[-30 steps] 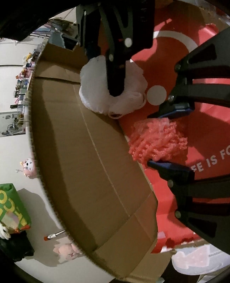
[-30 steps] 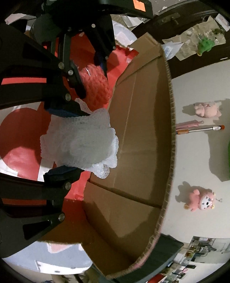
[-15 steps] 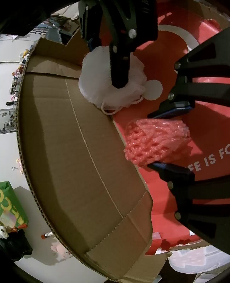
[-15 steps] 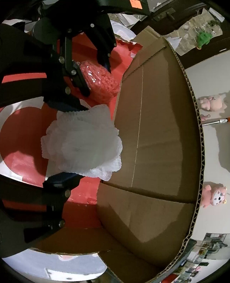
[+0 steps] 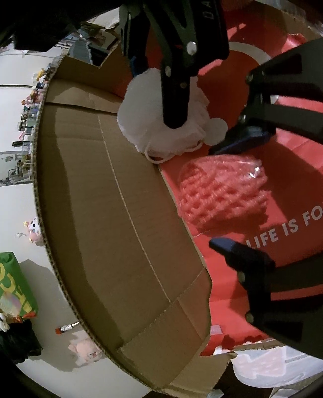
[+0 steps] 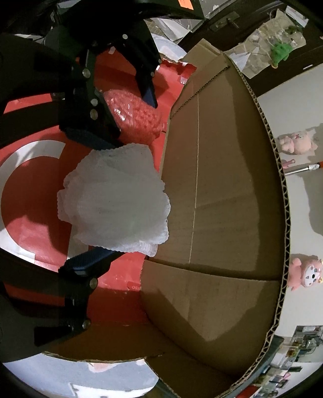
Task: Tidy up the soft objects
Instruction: 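Open both tools to release the items and lift out of the box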
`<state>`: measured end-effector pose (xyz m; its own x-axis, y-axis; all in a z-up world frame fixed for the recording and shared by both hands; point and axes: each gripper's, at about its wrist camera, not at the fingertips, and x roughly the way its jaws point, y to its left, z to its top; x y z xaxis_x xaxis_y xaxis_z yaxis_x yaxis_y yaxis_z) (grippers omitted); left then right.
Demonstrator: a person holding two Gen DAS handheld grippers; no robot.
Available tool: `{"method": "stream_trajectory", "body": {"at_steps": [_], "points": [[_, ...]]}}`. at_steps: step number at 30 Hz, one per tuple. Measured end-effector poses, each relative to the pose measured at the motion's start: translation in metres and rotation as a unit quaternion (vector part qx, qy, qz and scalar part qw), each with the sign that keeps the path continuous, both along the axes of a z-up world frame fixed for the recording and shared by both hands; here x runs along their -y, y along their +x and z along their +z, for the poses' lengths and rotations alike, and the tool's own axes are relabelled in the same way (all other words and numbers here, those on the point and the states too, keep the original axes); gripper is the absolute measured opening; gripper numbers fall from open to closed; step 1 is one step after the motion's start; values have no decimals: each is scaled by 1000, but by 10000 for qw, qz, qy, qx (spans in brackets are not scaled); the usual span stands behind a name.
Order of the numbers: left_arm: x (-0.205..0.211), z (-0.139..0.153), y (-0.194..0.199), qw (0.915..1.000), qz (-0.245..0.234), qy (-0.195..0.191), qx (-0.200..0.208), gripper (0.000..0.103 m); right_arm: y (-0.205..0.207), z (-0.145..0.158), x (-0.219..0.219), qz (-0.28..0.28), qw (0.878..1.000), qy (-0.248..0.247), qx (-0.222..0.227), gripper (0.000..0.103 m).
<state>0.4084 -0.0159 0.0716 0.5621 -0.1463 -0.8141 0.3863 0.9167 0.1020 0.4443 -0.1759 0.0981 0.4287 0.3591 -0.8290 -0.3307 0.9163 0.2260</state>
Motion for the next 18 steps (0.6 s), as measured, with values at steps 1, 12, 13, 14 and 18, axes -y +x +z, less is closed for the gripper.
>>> {"method": "stream_trajectory", "body": {"at_steps": [1,12,13,14,18], "points": [[0,1,-1,10000,5,-25,5,75,0,1,0,4,10000,6,-6,72],[-5,24,-20,9990,97,-372,248,90,-10,19,-3,-77,9999,26,136,80],[-6,28,-23,9985,105,-450,287,93,-13,23,-2,-76,9998,26,188,80],[-9,35,-28,9977,110,-577,351,95,-14,26,-2,-81,9997,19,237,80],[-19,55,-42,9938,255,-939,538,99,-30,45,-1,-57,9990,22,438,85]]}}
